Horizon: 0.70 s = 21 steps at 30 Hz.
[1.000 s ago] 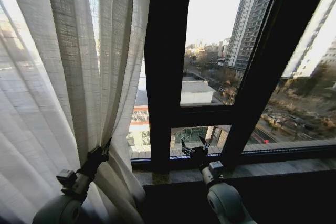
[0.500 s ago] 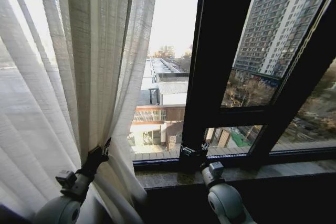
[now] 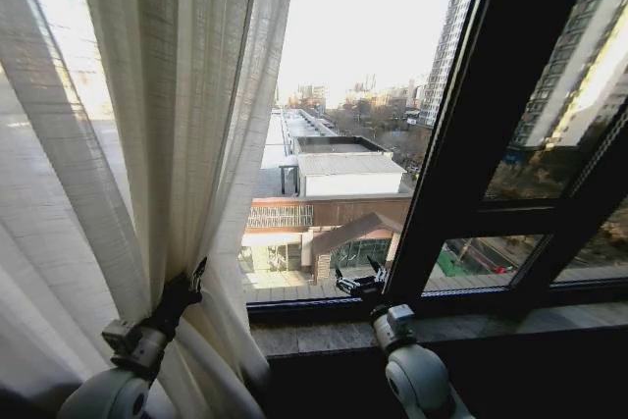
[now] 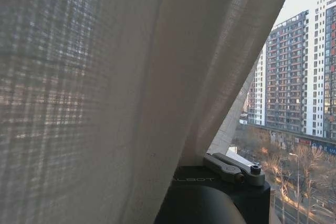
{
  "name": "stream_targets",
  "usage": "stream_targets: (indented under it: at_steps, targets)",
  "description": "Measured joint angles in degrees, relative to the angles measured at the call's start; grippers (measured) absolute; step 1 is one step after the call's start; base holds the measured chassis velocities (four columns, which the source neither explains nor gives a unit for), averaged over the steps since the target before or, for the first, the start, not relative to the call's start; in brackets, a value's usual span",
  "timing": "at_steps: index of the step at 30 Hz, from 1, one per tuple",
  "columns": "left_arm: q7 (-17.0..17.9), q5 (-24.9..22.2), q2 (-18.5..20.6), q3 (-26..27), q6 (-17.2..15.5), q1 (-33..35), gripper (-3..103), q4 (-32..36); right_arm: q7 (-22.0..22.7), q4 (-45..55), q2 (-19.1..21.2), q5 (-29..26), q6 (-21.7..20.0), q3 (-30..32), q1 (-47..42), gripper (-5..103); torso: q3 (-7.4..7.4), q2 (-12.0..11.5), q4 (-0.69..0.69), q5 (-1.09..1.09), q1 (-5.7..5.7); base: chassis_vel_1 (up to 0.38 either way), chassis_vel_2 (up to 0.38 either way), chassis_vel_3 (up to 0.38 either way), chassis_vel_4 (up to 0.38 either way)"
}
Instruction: Open the curtains by pulling them apart, changing their state from closed to fully open.
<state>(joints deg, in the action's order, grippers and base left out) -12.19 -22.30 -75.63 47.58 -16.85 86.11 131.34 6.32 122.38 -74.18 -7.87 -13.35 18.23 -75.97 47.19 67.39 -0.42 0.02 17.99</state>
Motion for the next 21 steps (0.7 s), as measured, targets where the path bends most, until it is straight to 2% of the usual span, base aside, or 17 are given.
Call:
stream_targets:
  at_steps: [4,10,11,12,14,16,18,19,21]
  targets:
    - [0.5,-0.4,-0.1,0.7,0.0,0.2,0,0.1,0.0,-0.2,-0.1,0.0,0.0,-0.1,0.1,100,-0.01,0.0,0.00,-0.05,0.00,0.177,0.159,-0.183,-0.178]
    - [1.9,-1.9,-1.1,4.6,0.8,0.0,0,-1.0,0.0,-0.6,-0.1,0.0,0.0,0.0,0.1,100,0.00,0.0,-0.02,0.00,-0.01,0.015,0.016,-0.005,-0.011]
    - [2.4,-3.1,-1.1,7.2,1.0,-0.3,0,-1.9,0.0,-0.7,0.0,0.0,0.0,0.1,0.1,100,0.00,0.0,-0.03,0.06,-0.01,-0.056,-0.028,0.036,0.052]
    - [2.4,-3.1,-1.1,7.2,1.0,-0.3,0,-1.9,0.0,-0.7,0.0,0.0,0.0,0.1,0.1,100,0.00,0.0,-0.03,0.06,-0.01,-0.056,-0.028,0.036,0.052]
    - [3.0,-5.4,-0.4,12.3,1.6,-0.7,0,-4.4,0.0,-1.0,0.1,-0.1,0.0,0.2,0.3,100,0.01,0.0,-0.03,0.02,-0.01,-0.061,-0.055,0.041,0.057]
    - [3.1,-5.9,-0.1,13.6,1.7,-0.8,0,-5.0,0.0,-1.0,0.1,-0.1,0.0,0.2,0.4,100,0.00,0.0,-0.04,0.02,-0.01,-0.050,-0.050,0.046,0.003]
    - [3.7,-7.5,1.0,19.2,2.2,-1.1,0,-8.4,-0.1,-1.3,0.1,-0.1,0.0,0.0,0.7,100,0.01,0.0,-0.02,0.00,-0.01,0.000,0.000,0.000,0.000]
    - [3.7,-7.5,1.0,19.2,2.2,-1.1,0,-8.4,-0.1,-1.3,0.1,-0.1,0.0,0.0,0.7,100,0.01,0.0,-0.02,0.00,-0.01,0.000,0.000,0.000,0.000]
    - [5.2,-8.3,1.8,23.8,2.8,-1.5,0,-11.7,-0.5,-1.6,0.1,-0.2,0.0,-0.1,1.0,100,0.00,0.0,0.00,-0.05,-0.01,0.000,0.000,0.000,0.000]
